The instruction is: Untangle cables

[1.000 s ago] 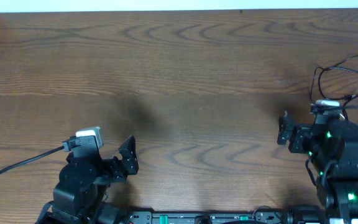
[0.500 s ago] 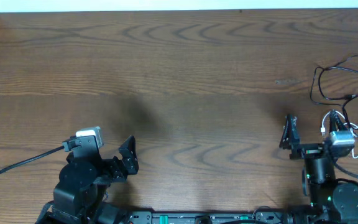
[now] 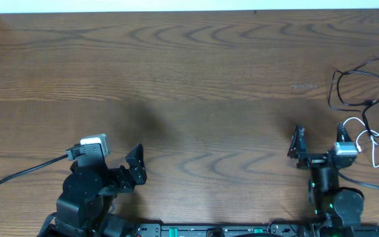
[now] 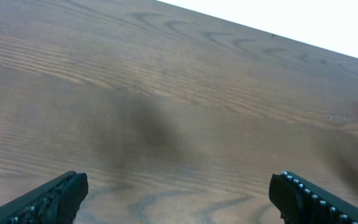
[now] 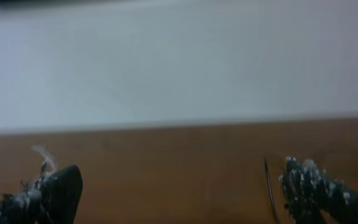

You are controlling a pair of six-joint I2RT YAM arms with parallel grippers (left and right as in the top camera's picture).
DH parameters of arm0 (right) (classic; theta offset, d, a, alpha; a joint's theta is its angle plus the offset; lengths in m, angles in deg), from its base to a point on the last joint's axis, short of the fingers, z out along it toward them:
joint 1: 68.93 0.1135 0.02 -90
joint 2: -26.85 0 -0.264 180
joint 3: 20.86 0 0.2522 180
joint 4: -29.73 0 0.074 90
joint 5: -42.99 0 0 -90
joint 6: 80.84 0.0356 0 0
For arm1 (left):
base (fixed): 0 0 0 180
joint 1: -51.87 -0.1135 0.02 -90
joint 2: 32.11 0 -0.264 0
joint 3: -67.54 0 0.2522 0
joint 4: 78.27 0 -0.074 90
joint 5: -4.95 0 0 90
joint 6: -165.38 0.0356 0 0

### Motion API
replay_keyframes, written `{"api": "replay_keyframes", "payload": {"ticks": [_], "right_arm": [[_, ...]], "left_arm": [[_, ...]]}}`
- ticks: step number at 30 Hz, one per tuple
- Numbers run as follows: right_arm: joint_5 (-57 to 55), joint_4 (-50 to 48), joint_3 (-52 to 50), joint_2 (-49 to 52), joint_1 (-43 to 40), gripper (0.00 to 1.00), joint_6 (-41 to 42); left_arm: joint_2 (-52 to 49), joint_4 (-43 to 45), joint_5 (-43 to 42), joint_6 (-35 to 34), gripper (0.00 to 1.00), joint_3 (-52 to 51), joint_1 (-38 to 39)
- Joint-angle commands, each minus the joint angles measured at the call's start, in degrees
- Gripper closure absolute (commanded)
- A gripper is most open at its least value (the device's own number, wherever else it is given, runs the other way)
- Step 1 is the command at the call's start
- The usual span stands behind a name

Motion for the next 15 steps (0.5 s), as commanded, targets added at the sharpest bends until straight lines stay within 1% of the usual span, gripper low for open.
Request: {"api": "replay_keyframes", "payload": {"ticks": [1,2,13,15], "right_arm": [[-1.09,7.28,-0.24,-1.33,0.44,0.01,-0.68],[-0.44,10.03,-0.24,-1.62,0.44,0.01,-0.68],[2.58,10.03,-0.26,-1.77,0.42,0.01,-0.79],[4.66,10.19,-0.26,-1.75,0.09,0.01,-2.69]], "left_arm": [[0.13,0.07,0.94,0.72,0.02,-0.39,-0.2],[0.13,0.07,0.94,0.72,0.02,-0.39,-0.2],[0.15,0.07,0.94,0.72,0.02,-0.39,-0.2],[0.15,0.07,0.94,0.72,0.02,-0.39,-0.2]]}}
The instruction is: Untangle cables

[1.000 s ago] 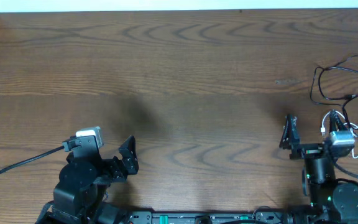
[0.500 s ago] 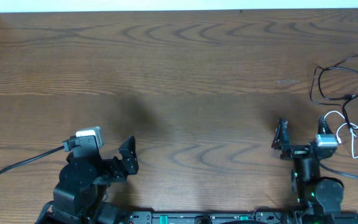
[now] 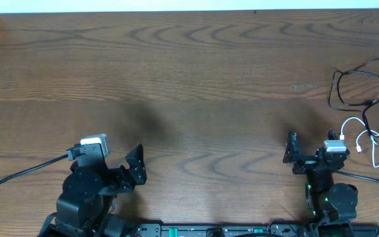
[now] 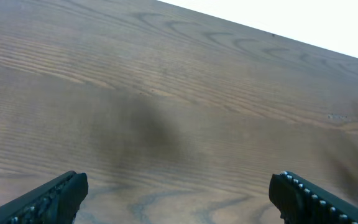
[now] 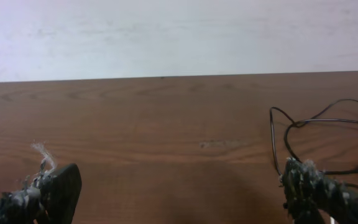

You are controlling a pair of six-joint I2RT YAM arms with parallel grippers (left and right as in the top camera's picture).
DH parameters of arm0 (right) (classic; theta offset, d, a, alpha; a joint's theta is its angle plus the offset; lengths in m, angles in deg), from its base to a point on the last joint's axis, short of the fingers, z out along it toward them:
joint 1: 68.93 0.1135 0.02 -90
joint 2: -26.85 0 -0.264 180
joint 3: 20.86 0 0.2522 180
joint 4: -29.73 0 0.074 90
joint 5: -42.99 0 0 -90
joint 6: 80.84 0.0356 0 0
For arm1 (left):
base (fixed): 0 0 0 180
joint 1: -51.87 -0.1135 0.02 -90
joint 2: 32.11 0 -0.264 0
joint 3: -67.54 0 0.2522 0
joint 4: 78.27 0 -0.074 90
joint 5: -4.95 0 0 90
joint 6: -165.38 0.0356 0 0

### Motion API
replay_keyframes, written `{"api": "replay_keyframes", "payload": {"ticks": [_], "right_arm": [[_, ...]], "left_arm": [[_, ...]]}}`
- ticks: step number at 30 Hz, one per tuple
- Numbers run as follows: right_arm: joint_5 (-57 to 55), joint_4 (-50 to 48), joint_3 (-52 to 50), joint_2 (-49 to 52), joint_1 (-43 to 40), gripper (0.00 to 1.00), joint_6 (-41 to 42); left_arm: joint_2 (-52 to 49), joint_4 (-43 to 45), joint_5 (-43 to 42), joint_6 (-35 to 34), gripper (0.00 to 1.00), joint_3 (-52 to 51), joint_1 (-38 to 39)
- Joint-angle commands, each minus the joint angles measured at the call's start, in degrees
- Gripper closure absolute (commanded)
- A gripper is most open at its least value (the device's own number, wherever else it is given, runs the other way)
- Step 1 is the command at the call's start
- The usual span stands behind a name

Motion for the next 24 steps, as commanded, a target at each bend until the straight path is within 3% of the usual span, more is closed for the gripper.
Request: {"api": "replay_keyframes", "payload": {"ticks": [1,9,24], "right_arm": [[3.48,0.39,-0.07,-0.5,-0.24,0.01,-2.93],[4.66,0.35,-0.07,-0.09,-2.16,0.01,-8.31],[4.42,0.42,-0.04,1.64,-2.67,0.01,-8.24]], "left_arm": [[0.17,0.11,0.96,0.72,0.02,-0.39,-0.2],[0.17,0.11,0.94,0.72,0.02,-0.39,-0.2],[0.17,0.11,0.94,0.72,0.02,-0.39,-0.2]]}}
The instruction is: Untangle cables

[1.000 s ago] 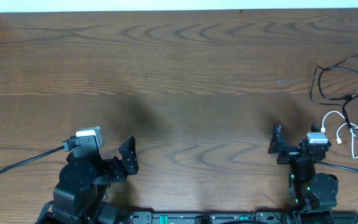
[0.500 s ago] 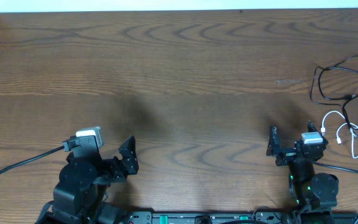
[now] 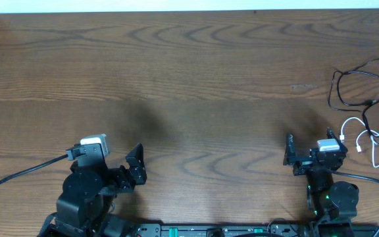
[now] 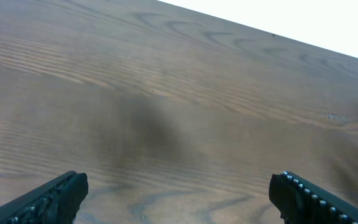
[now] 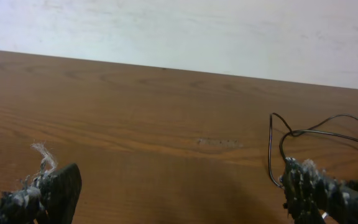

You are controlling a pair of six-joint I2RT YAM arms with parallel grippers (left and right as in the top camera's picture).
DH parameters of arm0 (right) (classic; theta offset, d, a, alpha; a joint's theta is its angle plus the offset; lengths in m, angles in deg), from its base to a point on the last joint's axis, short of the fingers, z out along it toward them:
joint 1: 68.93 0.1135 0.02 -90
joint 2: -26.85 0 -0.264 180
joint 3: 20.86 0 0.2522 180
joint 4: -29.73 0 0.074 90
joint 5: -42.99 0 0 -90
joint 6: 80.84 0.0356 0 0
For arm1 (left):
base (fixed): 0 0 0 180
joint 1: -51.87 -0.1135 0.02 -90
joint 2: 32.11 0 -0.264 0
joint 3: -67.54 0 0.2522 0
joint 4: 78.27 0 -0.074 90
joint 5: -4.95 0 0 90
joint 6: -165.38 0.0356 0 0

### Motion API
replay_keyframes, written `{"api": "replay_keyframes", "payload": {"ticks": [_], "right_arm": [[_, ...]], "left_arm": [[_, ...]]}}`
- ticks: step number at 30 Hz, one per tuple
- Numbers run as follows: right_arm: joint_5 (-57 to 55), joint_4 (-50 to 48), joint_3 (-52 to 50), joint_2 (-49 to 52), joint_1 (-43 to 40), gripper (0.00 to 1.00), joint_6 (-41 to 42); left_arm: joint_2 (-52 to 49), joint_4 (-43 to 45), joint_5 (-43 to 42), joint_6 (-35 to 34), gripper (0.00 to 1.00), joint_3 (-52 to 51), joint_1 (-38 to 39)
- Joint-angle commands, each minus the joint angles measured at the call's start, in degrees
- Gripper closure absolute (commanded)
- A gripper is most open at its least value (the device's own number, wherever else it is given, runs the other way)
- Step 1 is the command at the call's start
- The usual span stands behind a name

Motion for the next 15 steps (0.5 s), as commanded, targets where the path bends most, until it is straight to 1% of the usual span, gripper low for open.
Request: {"api": "replay_keyframes", "payload": {"ticks": [1,5,8,15], "right_arm": [[0.52,0.26,-0.04,0.24,-0.35,0.01,-0.72],[0.52,0.17,-0.04,0.0,-0.35,0.01,-0.72],[0.52,0.15,-0.07,-2.16,-0.35,0.01,-0.72],[0.55,0.15,-0.07,-2.14,-0.31,0.01,-0.7]], "left_arm": [[0.17,0.11,0.94,0.7,0.02,-0.39,-0.2],[0.15,0.11,0.94,0.7,0.02,-0.39,-0.2],[0.17,0.11,0.94,0.7,0.02,-0.39,-0.2],[0.15,0.11,0.94,0.7,0.02,-0.39,-0.2]]}}
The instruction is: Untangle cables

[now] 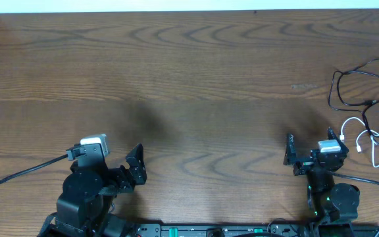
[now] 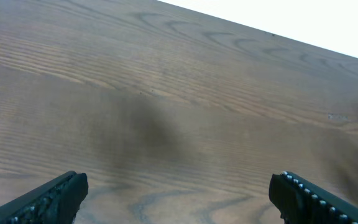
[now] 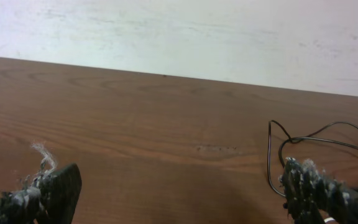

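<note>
A thin black cable (image 1: 362, 82) loops on the wooden table at the far right, tangled with a white cable (image 1: 374, 135) just below it. In the right wrist view the black cable (image 3: 303, 140) curls ahead of the right finger. My right gripper (image 1: 311, 153) stands open near the front edge, left of the cables, nothing between its fingers (image 3: 319, 190). My left gripper (image 1: 137, 168) rests open at the front left, far from the cables, its fingers (image 2: 58, 193) wide apart over bare wood.
The brown wooden table (image 1: 189, 79) stretches across the whole view, with a pale wall beyond its far edge (image 3: 179, 31). A black lead (image 1: 18, 174) runs from the left arm off the left side.
Almost nothing has changed. The right wrist view has shifted very slightly, with the table's far edge sitting a little differently; the cables and the left arm are where they were.
At first my right gripper stood further forward and its camera saw mostly blurred wall. Then it sat lower and nearer the front edge, the black cable coming into its view. It has stayed there, open, while the left arm has not moved.
</note>
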You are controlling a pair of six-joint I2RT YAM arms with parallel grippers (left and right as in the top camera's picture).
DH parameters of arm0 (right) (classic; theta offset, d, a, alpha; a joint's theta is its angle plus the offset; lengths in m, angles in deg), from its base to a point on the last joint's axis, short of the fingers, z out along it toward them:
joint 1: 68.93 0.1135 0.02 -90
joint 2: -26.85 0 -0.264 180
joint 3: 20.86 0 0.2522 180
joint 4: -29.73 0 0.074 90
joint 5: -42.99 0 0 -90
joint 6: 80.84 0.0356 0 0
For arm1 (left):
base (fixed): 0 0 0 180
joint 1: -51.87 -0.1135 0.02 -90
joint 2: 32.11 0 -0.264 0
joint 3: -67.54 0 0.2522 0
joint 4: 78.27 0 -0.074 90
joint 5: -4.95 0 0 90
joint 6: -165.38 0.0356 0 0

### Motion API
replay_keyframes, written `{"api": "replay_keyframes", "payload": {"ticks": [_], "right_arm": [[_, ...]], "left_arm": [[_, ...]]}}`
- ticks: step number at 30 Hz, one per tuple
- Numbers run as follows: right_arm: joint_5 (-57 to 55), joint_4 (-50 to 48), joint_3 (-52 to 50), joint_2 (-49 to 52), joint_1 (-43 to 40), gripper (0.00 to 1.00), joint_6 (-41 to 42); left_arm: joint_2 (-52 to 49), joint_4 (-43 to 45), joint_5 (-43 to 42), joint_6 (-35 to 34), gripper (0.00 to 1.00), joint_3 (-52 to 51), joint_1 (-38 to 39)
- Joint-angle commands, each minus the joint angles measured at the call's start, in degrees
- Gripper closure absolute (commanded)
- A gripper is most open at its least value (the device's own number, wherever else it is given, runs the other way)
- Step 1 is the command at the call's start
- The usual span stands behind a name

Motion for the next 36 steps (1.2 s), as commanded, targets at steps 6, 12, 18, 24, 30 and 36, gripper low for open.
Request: {"api": "replay_keyframes", "payload": {"ticks": [6,12,18,24,30,36], "right_arm": [[0.33,0.24,-0.04,-0.57,-0.31,0.0,-0.7],[0.33,0.22,-0.04,-0.57,-0.31,0.01,-0.72],[0.33,0.24,-0.04,-0.57,-0.31,0.01,-0.72],[0.33,0.24,-0.04,-0.57,-0.31,0.01,-0.7],[0.33,0.24,-0.04,-0.57,-0.31,0.01,-0.72],[0.33,0.24,-0.04,-0.57,-0.31,0.01,-0.72]], "left_arm": [[0.15,0.11,0.94,0.7,0.02,-0.39,-0.2],[0.15,0.11,0.94,0.7,0.02,-0.39,-0.2],[0.15,0.11,0.94,0.7,0.02,-0.39,-0.2],[0.13,0.11,0.94,0.7,0.02,-0.39,-0.2],[1.86,0.87,1.16,1.2,0.02,-4.72,-4.63],[9.16,15.67,-8.79,7.8,0.02,-17.59,-12.85]]}}
